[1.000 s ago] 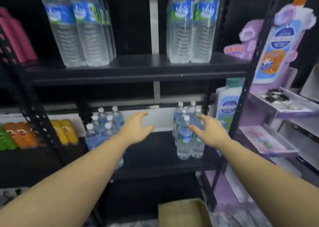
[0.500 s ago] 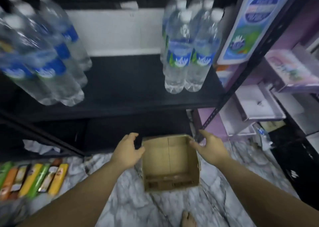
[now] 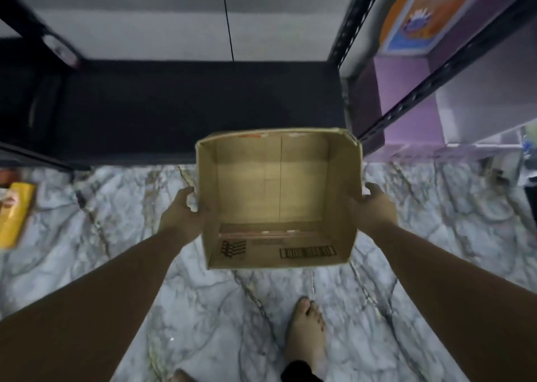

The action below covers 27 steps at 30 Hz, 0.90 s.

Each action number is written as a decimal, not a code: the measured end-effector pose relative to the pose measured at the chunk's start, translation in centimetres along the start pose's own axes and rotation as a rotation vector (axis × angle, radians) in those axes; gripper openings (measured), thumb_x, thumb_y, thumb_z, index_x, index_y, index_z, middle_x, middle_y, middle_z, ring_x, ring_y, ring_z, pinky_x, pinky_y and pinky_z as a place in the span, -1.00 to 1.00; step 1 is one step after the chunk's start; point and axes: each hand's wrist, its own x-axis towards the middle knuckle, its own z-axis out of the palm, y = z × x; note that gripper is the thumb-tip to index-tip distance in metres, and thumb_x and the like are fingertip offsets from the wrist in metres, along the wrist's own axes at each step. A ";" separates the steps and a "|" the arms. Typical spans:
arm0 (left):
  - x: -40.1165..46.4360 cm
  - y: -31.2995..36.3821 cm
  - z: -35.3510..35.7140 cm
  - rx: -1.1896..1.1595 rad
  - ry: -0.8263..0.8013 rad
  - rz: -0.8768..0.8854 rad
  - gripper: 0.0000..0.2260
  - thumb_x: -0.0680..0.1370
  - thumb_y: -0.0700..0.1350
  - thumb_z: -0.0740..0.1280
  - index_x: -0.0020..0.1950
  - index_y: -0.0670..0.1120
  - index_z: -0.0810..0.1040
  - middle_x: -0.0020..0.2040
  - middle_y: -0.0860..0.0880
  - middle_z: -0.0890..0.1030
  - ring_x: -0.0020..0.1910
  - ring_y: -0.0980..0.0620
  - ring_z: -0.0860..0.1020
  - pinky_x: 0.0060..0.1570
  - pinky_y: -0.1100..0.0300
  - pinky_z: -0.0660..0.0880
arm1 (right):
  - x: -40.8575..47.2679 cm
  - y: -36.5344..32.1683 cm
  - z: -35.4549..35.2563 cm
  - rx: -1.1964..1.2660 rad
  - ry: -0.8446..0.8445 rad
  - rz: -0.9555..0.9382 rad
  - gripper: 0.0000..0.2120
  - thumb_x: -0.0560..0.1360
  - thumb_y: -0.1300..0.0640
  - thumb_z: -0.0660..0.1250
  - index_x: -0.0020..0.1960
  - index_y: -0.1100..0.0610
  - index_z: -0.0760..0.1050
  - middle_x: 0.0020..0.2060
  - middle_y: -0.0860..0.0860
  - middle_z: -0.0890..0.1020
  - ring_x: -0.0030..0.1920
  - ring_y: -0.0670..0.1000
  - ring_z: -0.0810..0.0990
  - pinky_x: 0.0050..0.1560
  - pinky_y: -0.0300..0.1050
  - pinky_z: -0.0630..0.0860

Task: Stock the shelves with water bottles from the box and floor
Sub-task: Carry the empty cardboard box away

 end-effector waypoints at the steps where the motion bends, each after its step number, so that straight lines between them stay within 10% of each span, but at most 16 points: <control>1: 0.7 -0.4 0.8 -0.006 -0.008 -0.010 -0.35 0.48 0.16 0.41 0.55 0.16 0.32 0.19 -0.13 0.65 0.05 -0.23 0.66 -0.04 0.00 0.62 | 0.9 0.7 0.7 0.002 -0.021 0.001 -0.44 0.59 -0.10 0.34 0.55 0.01 0.36 0.21 0.06 0.67 0.19 0.18 0.64 0.07 -0.05 0.54; 12: -3.7 0.1 1.6 0.044 0.099 0.108 -0.68 0.60 0.11 0.30 0.36 0.21 0.51 0.08 0.06 0.67 0.03 -0.05 0.63 -0.01 0.06 0.56 | -2.0 4.3 -1.5 0.017 0.090 -0.031 -0.85 0.61 0.11 0.24 0.00 -0.04 0.58 -0.31 -0.04 0.58 -0.23 0.07 0.59 -0.30 -0.13 0.41; 18: -10.1 1.6 -1.8 0.119 0.062 0.247 -0.74 0.60 -0.01 0.37 0.28 0.17 0.59 -0.18 0.08 0.70 -0.10 -0.02 0.67 0.05 0.03 0.59 | -10.0 6.9 -6.1 0.105 0.166 -0.045 -0.80 0.65 0.00 0.23 0.22 -0.17 0.55 -0.15 0.02 0.68 -0.12 0.14 0.66 -0.10 0.08 0.63; 27: -17.7 7.9 -0.9 0.087 -0.052 0.445 -0.75 0.60 -0.10 0.45 0.25 0.11 0.58 -0.20 0.16 0.63 -0.17 0.25 0.56 -0.23 0.43 0.37 | -20.5 14.9 -10.7 0.332 0.338 0.123 -0.75 0.63 0.10 0.28 0.26 -0.11 0.57 -0.25 -0.01 0.68 -0.18 0.13 0.64 -0.17 -0.04 0.45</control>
